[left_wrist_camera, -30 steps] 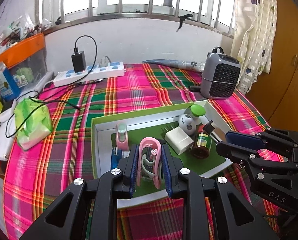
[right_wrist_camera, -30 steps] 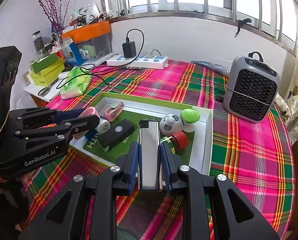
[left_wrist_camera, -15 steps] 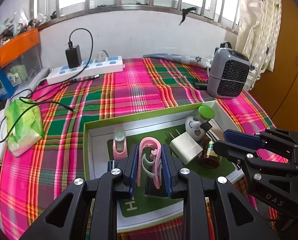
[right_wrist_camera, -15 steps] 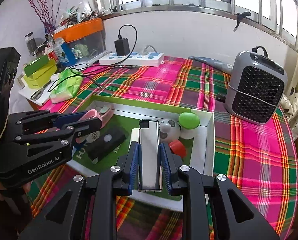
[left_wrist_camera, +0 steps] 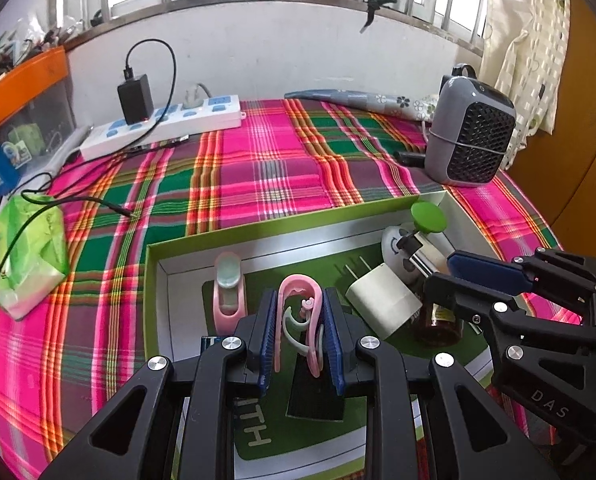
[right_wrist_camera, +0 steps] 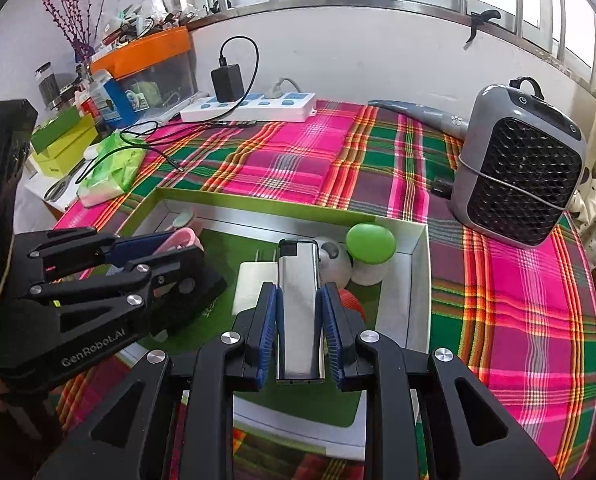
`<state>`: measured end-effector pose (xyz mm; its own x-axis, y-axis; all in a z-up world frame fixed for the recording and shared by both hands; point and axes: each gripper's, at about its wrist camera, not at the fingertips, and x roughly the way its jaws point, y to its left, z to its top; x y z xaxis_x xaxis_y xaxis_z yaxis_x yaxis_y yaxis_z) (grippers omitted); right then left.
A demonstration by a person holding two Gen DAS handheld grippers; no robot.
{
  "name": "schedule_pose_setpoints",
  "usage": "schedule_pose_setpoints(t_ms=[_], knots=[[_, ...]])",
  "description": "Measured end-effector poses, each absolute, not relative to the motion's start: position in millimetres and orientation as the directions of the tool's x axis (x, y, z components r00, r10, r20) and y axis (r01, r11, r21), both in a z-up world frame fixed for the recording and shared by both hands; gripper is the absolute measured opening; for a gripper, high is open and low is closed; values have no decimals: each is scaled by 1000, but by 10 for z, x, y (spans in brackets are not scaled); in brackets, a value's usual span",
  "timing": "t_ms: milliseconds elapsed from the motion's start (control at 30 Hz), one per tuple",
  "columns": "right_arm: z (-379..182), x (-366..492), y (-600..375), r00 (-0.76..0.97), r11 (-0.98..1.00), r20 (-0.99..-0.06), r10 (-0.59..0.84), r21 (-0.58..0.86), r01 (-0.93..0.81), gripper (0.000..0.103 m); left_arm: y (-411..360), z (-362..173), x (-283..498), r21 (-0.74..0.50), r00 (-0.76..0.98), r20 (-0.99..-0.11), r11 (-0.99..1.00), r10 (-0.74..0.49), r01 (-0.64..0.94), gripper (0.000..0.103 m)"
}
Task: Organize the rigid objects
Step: 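Carry the pink clip and silver lighter over the tray with both tools, then lower the pink clip and silver lighter into the tray and open both tools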
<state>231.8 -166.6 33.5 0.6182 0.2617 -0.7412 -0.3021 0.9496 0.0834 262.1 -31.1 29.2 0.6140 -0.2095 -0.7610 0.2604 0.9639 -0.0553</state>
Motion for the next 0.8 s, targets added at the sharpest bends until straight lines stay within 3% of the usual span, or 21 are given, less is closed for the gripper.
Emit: schedule_pose_setpoints(t_ms=[800], knots=[[319, 2367, -1689, 631, 957, -733, 254, 94, -275, 25, -334, 262, 2682, -76, 597, -770, 961, -225, 265, 22]])
